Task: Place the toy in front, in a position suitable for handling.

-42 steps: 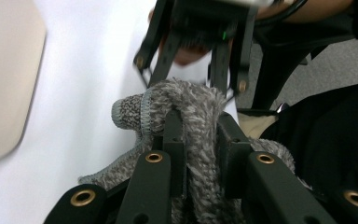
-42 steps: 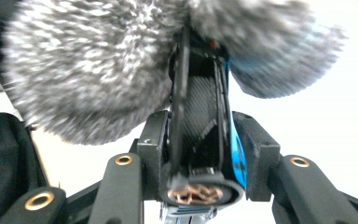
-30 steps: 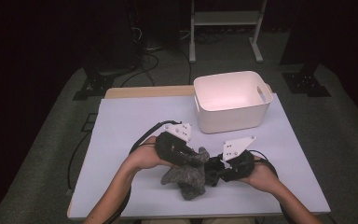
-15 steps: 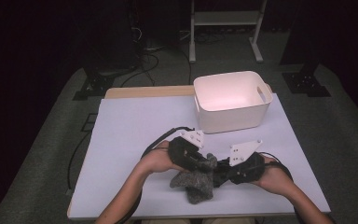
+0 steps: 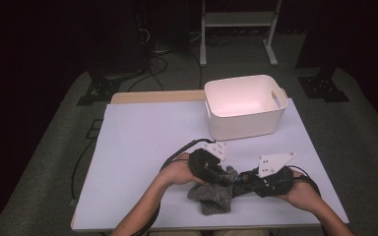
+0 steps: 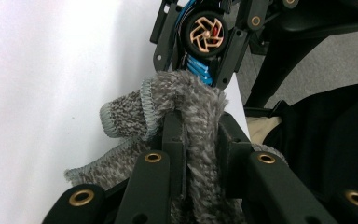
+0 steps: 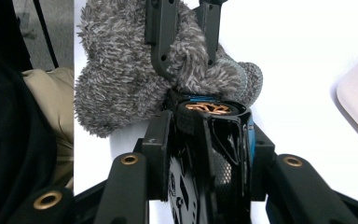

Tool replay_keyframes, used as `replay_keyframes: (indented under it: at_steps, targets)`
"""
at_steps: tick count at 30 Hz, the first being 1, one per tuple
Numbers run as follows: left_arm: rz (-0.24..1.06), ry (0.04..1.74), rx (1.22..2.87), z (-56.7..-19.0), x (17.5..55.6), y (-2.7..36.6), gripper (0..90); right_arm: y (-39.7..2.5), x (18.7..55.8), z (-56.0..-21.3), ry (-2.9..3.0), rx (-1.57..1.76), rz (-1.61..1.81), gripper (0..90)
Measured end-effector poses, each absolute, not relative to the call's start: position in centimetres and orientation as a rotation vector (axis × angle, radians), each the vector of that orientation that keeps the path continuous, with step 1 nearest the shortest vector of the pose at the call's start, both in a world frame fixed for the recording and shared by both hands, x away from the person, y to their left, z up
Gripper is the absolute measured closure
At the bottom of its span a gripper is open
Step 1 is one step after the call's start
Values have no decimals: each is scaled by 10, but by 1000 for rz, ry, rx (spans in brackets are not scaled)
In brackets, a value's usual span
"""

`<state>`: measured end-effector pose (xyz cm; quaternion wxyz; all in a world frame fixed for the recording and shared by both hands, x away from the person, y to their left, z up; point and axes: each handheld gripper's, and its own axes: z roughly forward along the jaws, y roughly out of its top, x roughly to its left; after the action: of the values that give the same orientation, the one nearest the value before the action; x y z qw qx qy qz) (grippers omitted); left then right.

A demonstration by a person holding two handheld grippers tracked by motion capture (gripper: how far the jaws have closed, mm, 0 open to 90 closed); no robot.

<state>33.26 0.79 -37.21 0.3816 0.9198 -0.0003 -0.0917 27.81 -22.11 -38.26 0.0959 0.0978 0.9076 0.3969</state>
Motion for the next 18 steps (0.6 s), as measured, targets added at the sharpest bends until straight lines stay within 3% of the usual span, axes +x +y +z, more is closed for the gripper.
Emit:
replay_keyframes:
  at_steps: [18]
  targets:
    - [-203,-20,2397,-377,329,-3,760,-248,274,-399,2718,326,1152,608]
